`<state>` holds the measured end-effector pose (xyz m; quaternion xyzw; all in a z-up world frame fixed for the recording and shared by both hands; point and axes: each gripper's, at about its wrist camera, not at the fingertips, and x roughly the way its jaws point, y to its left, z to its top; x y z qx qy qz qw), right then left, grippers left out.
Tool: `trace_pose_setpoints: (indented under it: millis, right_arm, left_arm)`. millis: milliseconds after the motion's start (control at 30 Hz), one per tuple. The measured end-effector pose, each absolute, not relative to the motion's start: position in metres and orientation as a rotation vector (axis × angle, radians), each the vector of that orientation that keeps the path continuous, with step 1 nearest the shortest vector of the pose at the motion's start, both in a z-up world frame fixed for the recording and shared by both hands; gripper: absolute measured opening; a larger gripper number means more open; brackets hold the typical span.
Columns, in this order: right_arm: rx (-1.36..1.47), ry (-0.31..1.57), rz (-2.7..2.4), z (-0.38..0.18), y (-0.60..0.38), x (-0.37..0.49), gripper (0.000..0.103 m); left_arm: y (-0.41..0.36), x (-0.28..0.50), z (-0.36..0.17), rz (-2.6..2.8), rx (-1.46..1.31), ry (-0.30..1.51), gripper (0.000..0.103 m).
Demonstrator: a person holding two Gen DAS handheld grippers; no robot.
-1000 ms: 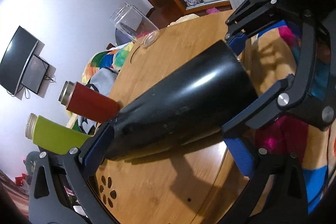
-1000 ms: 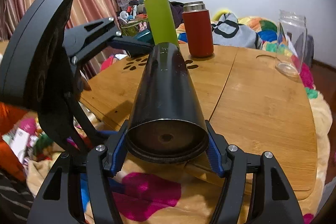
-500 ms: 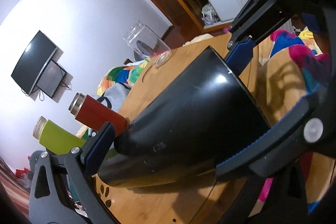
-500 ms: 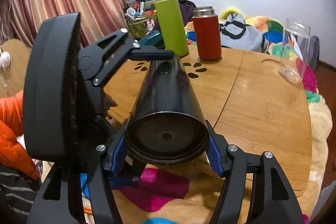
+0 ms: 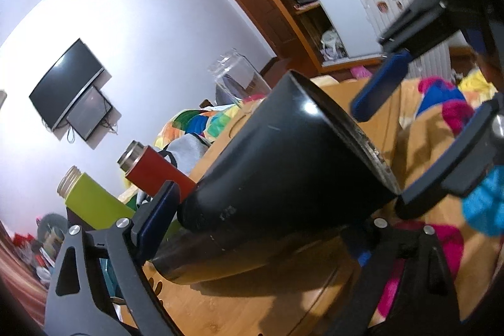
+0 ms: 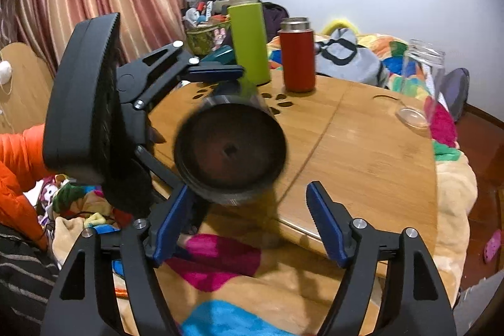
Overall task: Flip cup upside down
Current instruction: 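Rotate the black tumbler upright with the right gripper while the left gripper grasps its base, then lower the upright black tumbler onto the table with the left gripper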
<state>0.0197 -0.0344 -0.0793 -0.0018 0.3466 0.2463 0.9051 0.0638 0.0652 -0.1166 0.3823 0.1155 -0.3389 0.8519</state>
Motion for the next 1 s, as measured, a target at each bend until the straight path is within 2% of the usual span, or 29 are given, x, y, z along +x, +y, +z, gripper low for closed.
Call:
trace_pose_setpoints:
  millis: [500,633,733,1000]
  right_arm:
    - [0.012,0.671,0.353,-0.072,-0.049,0.027,0.074]
    - [0.003,0.633,0.316,-0.068,-0.043,0.031,0.075]
    - [-0.003,0.597,0.291,-0.064,-0.039,0.031,0.079]
    - [0.002,0.529,0.241,-0.054,-0.035,0.030,0.080]
  left_arm:
    - [0.090,0.085,-0.068,-0.704,0.505,0.303,0.081]
    - [0.103,0.093,-0.052,-0.745,0.381,0.358,0.080]
    - [0.111,0.103,-0.042,-0.785,0.276,0.407,0.079]
    - [0.129,0.138,-0.028,-0.920,-0.003,0.544,0.076]
